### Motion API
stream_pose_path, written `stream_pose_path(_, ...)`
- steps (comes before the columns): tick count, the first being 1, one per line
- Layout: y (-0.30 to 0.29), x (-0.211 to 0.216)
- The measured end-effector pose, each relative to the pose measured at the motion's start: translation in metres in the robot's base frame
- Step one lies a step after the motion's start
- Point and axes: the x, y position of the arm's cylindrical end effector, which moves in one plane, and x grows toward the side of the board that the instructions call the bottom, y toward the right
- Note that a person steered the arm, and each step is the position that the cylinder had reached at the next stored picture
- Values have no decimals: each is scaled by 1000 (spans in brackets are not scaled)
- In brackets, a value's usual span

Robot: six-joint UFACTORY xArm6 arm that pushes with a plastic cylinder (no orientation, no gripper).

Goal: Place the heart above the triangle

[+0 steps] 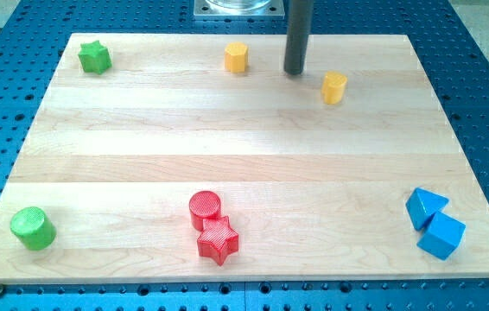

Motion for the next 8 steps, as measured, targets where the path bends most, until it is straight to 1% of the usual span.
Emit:
stream_pose_path(1, 39, 2)
stream_pose_path(2, 30, 24)
stream_pose_path(3, 14, 60)
stream_pose_path(4, 17, 98)
stream_pose_path(5, 42, 95)
stream_pose_path(6, 45, 98)
stream_pose_path(7, 46, 118)
stream_pose_path(8, 75, 126)
